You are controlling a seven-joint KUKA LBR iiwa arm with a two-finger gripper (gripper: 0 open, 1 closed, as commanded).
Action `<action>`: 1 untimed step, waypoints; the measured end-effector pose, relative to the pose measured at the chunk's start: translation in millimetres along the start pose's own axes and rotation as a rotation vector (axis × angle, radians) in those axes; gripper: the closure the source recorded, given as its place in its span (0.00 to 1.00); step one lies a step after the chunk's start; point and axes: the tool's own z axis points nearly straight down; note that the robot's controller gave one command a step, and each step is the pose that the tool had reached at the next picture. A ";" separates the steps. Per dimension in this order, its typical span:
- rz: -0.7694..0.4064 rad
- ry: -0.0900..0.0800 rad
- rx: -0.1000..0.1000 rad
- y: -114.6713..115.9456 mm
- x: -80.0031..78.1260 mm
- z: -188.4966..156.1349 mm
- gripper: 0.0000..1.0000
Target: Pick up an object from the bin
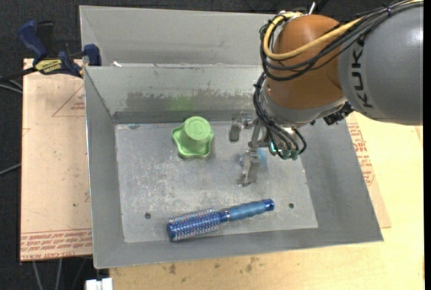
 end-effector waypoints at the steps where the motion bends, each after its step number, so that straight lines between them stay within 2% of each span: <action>1: -0.301 -0.012 0.001 -0.5 56.9 136.2 0.00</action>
Offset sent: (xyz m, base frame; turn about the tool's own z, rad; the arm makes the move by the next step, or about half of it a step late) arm -0.0591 -0.0013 -0.1349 -0.3035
